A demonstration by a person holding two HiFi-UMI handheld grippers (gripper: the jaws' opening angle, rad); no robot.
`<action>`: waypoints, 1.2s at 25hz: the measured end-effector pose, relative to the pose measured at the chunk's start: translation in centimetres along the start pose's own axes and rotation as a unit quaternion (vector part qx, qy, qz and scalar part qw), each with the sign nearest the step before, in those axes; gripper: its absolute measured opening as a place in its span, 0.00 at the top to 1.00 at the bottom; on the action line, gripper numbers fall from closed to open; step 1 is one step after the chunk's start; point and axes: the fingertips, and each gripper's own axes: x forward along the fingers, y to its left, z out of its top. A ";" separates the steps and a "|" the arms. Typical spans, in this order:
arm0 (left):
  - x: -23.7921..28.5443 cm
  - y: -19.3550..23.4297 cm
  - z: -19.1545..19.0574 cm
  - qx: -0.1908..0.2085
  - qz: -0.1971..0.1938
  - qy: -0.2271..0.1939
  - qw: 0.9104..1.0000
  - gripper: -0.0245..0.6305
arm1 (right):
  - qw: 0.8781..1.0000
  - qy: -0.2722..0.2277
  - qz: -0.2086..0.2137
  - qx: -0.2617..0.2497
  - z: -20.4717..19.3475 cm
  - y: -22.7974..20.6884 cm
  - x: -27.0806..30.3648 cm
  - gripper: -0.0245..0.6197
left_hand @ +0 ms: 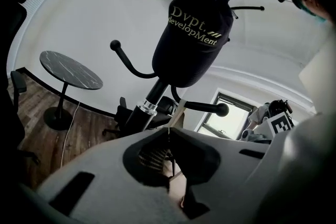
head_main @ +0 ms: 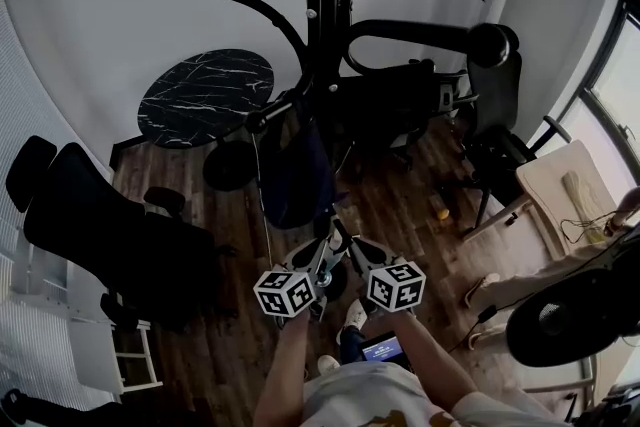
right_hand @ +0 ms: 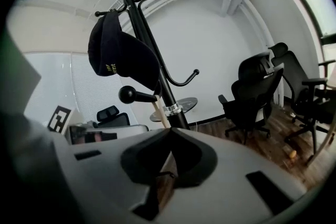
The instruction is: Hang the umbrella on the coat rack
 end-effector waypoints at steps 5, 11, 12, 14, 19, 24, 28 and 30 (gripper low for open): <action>-1.1 -1.5 -0.2 0.029 -0.002 0.005 1.000 0.93 | 0.999 -0.005 -0.019 -0.041 0.0 0.6 -2.1 0.94; -3.2 -3.5 -0.4 0.077 0.009 0.001 0.997 0.93 | 0.996 -0.015 -0.027 -0.080 -0.4 2.4 -5.2 0.94; -3.5 -3.8 -0.4 0.083 0.010 0.001 0.996 0.93 | 0.996 -0.017 -0.027 -0.080 -0.5 2.6 -5.7 0.94; -4.1 -4.2 -0.4 0.093 0.017 -0.002 0.996 0.93 | 0.996 -0.017 -0.028 -0.080 -0.8 3.0 -6.5 0.94; -5.8 -5.3 0.3 0.135 0.046 -0.030 0.989 0.93 | 0.996 -0.013 -0.028 -0.079 -1.4 3.3 -8.2 0.94; -7.2 -6.2 0.5 0.140 0.073 -0.022 0.987 0.93 | 0.998 -0.017 -0.021 -0.064 -1.5 3.4 -9.7 0.94; -7.7 -7.6 -0.1 0.140 0.087 -0.031 0.986 0.93 | 0.998 -0.023 -0.005 -0.061 -1.7 3.6 -11.2 0.94; -7.9 -8.6 -0.5 0.141 0.092 -0.036 0.985 0.93 | 0.998 -0.026 0.000 -0.062 -1.6 3.7 -12.3 0.94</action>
